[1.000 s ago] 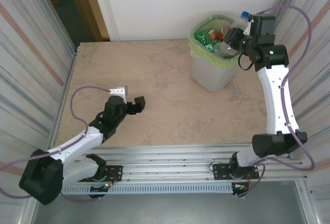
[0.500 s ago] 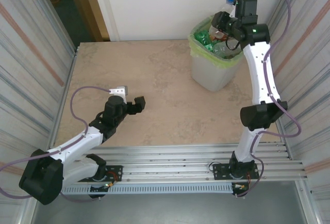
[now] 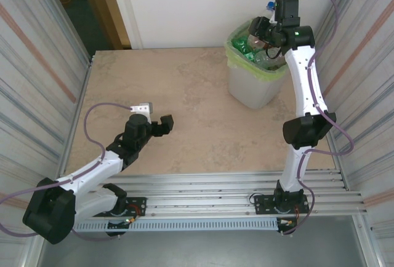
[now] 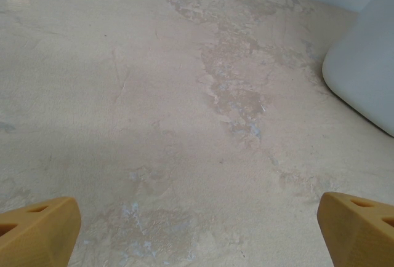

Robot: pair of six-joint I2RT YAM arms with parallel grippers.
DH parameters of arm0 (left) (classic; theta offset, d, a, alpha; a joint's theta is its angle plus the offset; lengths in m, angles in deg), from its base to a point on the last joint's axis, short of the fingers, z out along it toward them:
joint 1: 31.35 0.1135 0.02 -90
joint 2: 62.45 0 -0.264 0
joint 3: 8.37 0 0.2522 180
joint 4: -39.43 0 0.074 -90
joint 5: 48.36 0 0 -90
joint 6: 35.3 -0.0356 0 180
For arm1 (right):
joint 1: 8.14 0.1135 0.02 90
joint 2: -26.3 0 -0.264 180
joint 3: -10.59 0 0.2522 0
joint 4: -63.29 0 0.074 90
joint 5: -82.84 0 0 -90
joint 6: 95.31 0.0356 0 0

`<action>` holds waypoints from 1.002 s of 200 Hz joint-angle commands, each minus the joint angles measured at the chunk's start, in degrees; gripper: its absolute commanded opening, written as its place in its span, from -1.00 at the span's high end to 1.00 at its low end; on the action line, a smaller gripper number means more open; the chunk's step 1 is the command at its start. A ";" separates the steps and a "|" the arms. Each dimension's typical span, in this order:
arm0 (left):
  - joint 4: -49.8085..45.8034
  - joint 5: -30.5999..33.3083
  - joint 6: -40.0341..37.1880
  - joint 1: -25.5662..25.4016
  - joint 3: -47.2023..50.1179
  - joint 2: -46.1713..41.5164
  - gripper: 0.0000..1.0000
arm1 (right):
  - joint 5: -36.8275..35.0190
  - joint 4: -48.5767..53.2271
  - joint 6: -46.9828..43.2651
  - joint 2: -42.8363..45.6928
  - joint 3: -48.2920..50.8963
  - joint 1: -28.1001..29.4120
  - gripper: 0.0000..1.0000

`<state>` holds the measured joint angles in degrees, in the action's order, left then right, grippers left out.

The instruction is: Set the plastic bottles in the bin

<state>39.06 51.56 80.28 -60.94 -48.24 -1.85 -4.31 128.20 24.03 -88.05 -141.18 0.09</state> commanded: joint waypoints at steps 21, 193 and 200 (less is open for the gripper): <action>1.11 -0.05 0.82 0.40 -0.48 -0.13 -0.98 | -0.46 1.41 -0.89 -1.04 -2.08 0.12 -0.22; -1.08 1.02 -0.58 0.45 -1.65 -2.02 -0.98 | -2.82 6.07 -4.78 4.12 -3.80 0.81 -0.47; -1.62 1.23 -0.89 0.41 -1.82 -2.57 -0.98 | -3.35 6.68 -5.26 5.08 -3.55 0.91 -0.49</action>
<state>39.00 51.62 80.43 -60.94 -48.26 -2.23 -5.86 131.72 21.83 -87.46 -143.33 0.31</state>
